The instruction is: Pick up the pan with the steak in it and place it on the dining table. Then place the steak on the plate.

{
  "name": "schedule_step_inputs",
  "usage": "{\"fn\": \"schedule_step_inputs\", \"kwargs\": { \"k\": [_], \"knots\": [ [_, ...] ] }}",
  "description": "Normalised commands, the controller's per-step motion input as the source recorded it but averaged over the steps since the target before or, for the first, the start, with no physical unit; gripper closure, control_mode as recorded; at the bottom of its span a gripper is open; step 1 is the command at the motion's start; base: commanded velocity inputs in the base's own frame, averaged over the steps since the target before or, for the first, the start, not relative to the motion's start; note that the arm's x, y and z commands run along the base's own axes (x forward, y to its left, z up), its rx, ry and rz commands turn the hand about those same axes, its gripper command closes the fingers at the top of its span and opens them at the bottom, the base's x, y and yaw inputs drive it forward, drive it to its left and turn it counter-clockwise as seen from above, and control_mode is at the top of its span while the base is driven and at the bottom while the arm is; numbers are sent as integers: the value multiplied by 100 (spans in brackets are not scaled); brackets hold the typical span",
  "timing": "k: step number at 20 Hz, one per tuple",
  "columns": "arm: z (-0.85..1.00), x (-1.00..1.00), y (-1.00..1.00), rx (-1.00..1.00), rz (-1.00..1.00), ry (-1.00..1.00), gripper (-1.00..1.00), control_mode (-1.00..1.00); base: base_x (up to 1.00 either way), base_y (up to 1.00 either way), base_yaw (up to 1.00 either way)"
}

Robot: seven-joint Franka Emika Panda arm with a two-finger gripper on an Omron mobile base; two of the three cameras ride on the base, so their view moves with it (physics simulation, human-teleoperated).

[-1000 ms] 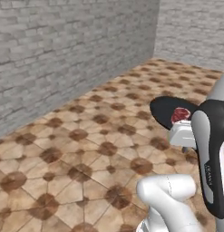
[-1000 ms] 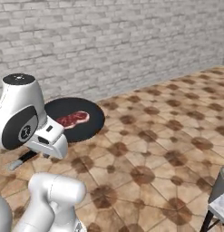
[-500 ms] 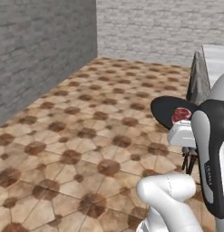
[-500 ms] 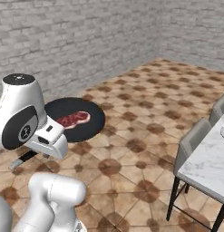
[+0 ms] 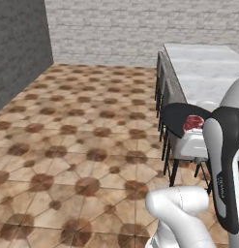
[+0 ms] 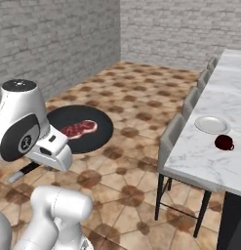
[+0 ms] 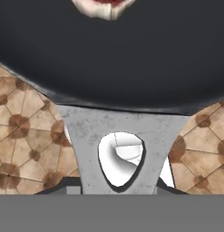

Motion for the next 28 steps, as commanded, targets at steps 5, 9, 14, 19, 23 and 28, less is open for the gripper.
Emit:
{"fn": "schedule_step_inputs", "kwargs": {
  "k": [5,9,14,19,23,28],
  "knots": [
    [0,0,0,0,0,0,100,100,1,6,0],
    [0,0,0,0,0,0,100,100,18,64,0],
    [0,0,0,0,0,0,100,100,12,72,-1],
    [0,0,0,0,0,0,100,100,0,18,0],
    [0,0,0,0,0,0,100,100,31,2,-1],
    [0,0,0,0,0,0,100,100,88,26,-4]
  ]
}}
